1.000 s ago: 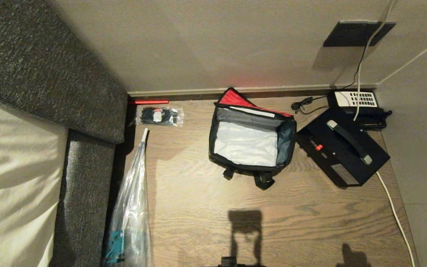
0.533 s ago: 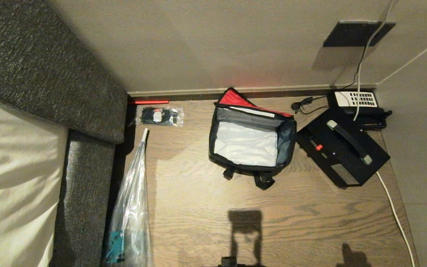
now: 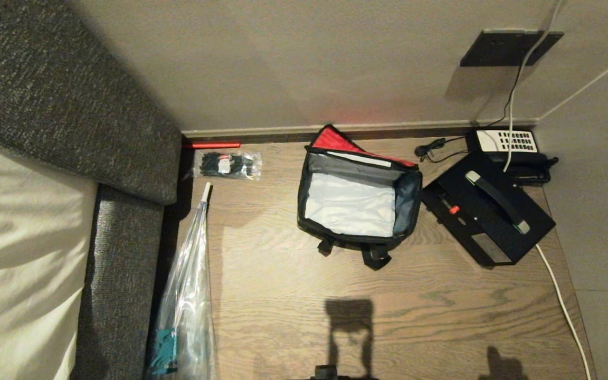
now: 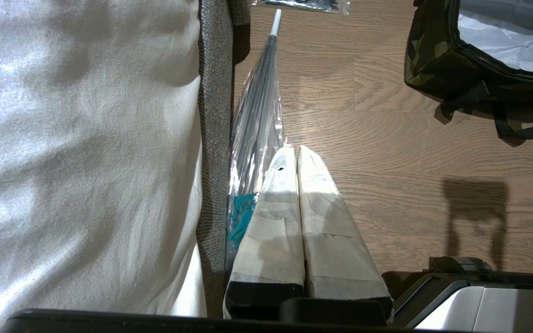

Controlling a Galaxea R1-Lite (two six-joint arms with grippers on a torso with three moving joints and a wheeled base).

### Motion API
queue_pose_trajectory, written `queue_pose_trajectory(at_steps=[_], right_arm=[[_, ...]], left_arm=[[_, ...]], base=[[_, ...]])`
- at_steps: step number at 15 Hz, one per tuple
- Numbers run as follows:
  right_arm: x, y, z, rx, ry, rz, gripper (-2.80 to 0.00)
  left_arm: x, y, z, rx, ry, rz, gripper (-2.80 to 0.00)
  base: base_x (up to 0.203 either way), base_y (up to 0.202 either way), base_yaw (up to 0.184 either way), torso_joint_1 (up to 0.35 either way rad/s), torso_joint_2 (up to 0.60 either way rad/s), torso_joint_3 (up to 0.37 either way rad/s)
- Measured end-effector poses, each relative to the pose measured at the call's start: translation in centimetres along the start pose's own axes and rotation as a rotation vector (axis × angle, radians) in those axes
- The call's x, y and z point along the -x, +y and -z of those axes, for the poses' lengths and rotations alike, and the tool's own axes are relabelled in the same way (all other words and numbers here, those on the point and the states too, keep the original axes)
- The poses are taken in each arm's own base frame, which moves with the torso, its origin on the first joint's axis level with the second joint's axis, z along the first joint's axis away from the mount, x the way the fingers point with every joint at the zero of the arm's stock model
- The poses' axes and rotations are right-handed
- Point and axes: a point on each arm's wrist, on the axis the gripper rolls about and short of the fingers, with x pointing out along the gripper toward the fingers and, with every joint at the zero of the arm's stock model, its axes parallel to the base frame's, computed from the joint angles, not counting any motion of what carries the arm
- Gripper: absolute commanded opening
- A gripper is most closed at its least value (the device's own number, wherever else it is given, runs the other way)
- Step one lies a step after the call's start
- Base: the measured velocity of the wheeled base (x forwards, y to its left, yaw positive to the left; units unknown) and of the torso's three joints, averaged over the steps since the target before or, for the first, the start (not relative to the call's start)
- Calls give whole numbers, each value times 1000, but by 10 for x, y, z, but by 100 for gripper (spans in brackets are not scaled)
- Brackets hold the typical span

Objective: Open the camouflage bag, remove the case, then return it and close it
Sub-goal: Grip the handle again

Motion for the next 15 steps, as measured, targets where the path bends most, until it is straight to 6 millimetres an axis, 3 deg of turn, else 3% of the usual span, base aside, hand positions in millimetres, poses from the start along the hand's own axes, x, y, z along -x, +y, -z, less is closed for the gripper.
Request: queue_pose_trajectory(at_steps=[15], right_arm=[[0, 0, 0, 0, 0, 0, -280]], left_arm=[[0, 0, 0, 0, 0, 0, -280]], base=[[0, 0, 0, 0, 0, 0]])
